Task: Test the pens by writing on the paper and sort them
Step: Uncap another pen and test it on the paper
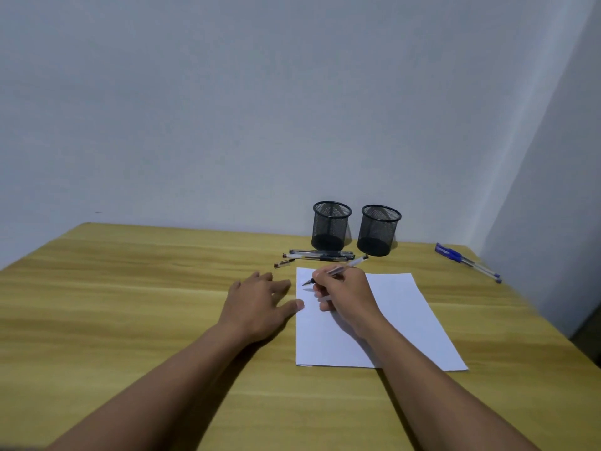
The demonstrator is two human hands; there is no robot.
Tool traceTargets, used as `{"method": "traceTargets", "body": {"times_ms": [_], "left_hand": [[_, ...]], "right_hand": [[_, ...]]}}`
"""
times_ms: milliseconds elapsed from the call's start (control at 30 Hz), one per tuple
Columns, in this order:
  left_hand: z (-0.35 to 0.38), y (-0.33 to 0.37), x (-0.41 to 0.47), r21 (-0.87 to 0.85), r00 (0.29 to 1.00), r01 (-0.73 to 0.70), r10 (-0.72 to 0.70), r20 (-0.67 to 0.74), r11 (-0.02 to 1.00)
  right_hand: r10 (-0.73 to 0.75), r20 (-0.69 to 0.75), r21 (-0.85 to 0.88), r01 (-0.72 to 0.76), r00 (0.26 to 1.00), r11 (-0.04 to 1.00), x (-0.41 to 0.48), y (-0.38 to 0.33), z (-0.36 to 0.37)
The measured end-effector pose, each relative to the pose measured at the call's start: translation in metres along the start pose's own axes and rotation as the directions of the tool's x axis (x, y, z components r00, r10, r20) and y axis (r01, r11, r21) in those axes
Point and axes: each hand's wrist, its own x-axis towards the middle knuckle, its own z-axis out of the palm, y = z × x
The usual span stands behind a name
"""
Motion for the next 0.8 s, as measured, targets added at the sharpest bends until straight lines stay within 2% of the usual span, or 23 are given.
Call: {"method": "traceTargets", "body": {"times_ms": [167,267,567,800], "left_hand": [[0.005,-0.003,-0.002,-0.013,1.000,0.001,-0.001,-0.006,1.000],[0.007,-0.004,-0.002,-0.018,1.000,-0.001,0.001,-0.004,1.000],[0.007,-0.005,-0.002,-0.048,1.000,0.010,-0.010,0.001,0.999],[0.008,-0.006,-0.003,-0.051,1.000,0.006,-0.006,0.000,0.999]], "right_hand": [[-0.046,-0.043,-0.131,0.040,0.998,0.991,0.003,-0.001,0.005],[-0.051,-0.074,-0.130,0.041,0.996,0.991,0.007,0.006,0.006],[-0.098,-0.037,-0.282,0.084,0.995,0.956,0.008,0.011,0.006],[-0.118,-0.060,-0.312,0.094,0.991,0.946,0.007,0.012,0.006]]}}
